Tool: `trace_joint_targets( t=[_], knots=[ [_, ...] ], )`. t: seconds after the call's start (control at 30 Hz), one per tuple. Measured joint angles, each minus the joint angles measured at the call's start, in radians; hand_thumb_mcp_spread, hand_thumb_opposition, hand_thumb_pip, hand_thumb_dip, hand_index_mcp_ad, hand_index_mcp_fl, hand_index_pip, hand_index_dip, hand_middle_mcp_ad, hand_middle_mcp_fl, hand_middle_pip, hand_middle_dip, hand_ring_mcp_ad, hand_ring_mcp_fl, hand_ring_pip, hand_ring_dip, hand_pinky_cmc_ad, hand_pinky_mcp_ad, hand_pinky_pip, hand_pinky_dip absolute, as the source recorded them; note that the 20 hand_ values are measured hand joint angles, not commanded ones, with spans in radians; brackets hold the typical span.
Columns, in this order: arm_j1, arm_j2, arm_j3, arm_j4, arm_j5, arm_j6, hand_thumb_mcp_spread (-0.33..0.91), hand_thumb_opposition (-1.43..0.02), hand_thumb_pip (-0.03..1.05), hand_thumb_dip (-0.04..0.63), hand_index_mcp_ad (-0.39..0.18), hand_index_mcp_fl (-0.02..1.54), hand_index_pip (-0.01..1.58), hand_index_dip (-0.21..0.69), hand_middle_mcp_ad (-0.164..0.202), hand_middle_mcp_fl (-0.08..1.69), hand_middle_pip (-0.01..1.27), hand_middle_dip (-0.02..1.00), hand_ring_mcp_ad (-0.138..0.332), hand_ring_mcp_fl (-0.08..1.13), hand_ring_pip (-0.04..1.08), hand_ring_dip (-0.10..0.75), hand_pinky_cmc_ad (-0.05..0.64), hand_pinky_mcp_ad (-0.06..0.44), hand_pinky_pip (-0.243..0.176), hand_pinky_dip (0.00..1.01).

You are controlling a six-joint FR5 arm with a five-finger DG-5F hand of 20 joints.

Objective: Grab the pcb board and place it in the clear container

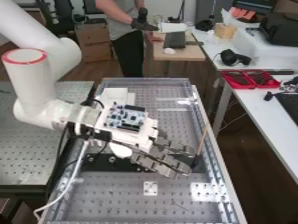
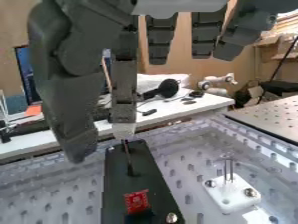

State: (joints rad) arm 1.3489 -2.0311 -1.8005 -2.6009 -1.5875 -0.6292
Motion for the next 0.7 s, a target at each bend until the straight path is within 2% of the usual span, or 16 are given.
trace_joint_targets(
  t=[0.13,0.3,0.5,0.7],
  knots=[
    [-0.004,-0.016,0.005,0.017,-0.014,-0.023,0.57,-0.83,0.37,0.19,-0.108,0.47,1.08,0.14,0.028,0.01,0.14,0.1,0.201,0.01,0.07,-0.021,0.248,0.166,-0.112,0.18],
    [-0.006,-0.028,-0.001,0.064,-0.026,-0.032,0.61,-0.85,0.38,0.206,-0.138,0.46,1.22,0.159,0.026,0.01,0.14,0.11,0.202,0.01,0.07,-0.021,0.248,0.166,-0.106,0.18],
    [-0.011,-0.045,-0.036,0.165,-0.044,-0.039,0.69,-0.86,0.4,0.208,-0.188,0.51,1.42,0.204,0.028,0.01,0.14,0.11,0.202,0.01,0.07,-0.021,0.248,0.164,-0.106,0.18],
    [-0.013,-0.057,-0.047,0.192,-0.05,-0.038,0.7,-0.87,0.4,0.208,-0.188,0.5,1.44,0.204,0.028,0.01,0.14,0.13,0.202,0.02,0.07,-0.005,0.248,0.166,-0.105,0.18]
  ],
)
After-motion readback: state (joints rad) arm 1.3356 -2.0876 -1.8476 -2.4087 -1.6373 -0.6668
